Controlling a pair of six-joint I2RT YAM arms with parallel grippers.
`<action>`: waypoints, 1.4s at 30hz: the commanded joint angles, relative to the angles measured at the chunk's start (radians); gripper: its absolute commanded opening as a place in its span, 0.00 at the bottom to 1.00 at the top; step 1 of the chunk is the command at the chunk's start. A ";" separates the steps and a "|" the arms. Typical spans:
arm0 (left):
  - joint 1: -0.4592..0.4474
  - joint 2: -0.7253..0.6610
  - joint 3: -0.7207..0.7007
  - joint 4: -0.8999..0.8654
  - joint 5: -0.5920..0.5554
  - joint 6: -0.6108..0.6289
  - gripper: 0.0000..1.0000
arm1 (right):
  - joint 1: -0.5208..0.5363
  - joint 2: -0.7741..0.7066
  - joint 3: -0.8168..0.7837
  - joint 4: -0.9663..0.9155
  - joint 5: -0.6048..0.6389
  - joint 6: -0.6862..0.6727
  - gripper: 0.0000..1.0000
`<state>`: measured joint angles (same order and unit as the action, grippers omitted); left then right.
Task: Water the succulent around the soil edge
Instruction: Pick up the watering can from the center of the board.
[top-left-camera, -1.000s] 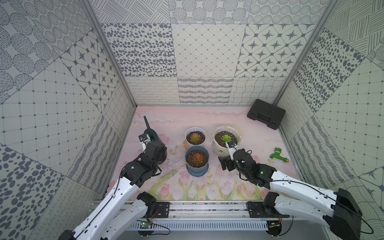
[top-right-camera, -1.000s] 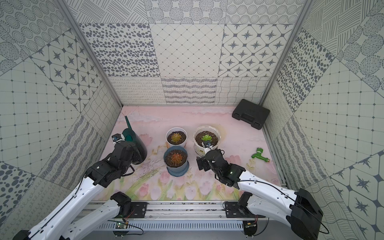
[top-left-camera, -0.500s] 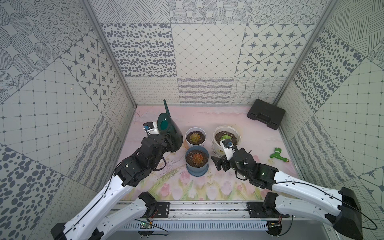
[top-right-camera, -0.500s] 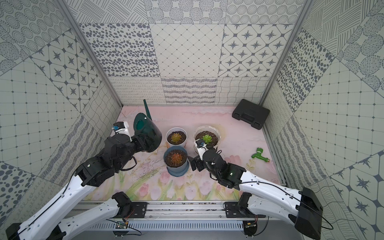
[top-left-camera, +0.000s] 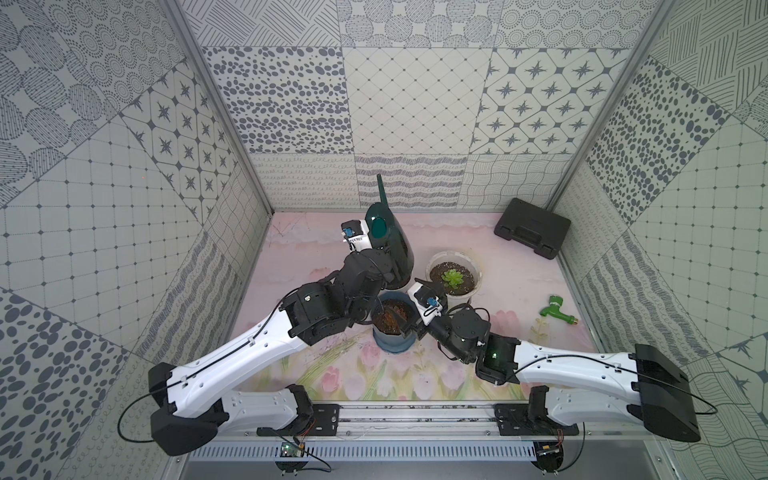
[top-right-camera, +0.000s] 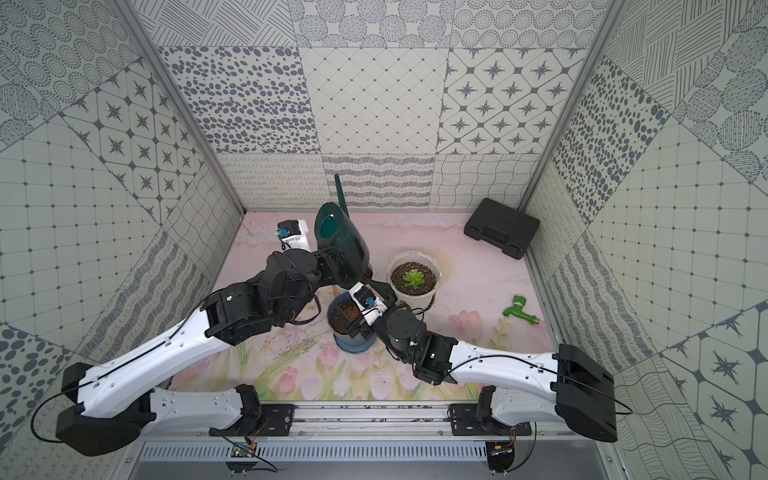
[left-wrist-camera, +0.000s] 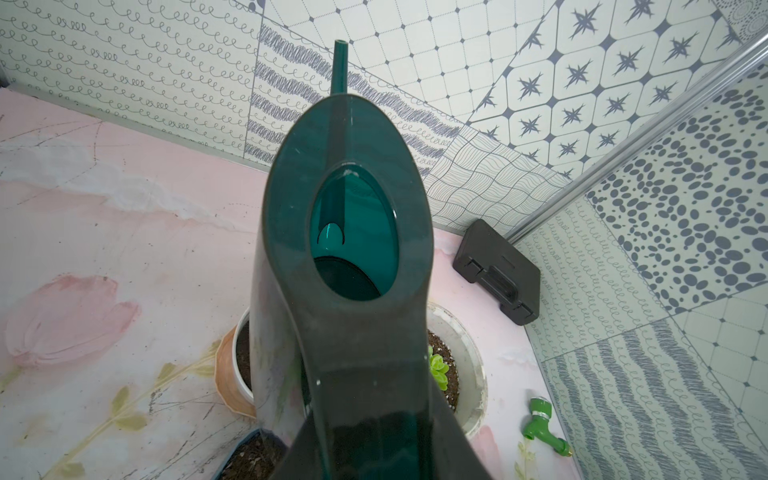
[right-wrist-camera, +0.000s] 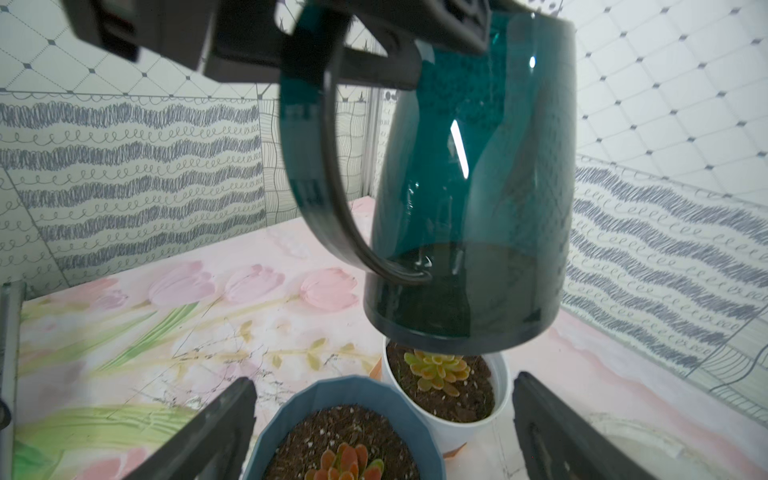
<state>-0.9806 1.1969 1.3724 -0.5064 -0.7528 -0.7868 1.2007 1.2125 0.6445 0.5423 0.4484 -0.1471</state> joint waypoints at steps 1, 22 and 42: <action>-0.047 0.065 0.075 0.081 -0.197 -0.090 0.00 | 0.021 0.021 -0.040 0.316 0.089 -0.124 0.97; -0.110 0.245 0.271 -0.101 -0.228 -0.342 0.00 | -0.002 0.111 -0.125 0.756 0.159 -0.345 0.68; -0.123 0.292 0.314 -0.125 -0.151 -0.364 0.00 | -0.095 0.234 -0.070 0.852 0.104 -0.430 0.58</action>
<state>-1.0870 1.4815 1.6634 -0.6727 -0.8867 -1.1416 1.1103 1.4239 0.5377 1.3148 0.5644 -0.5526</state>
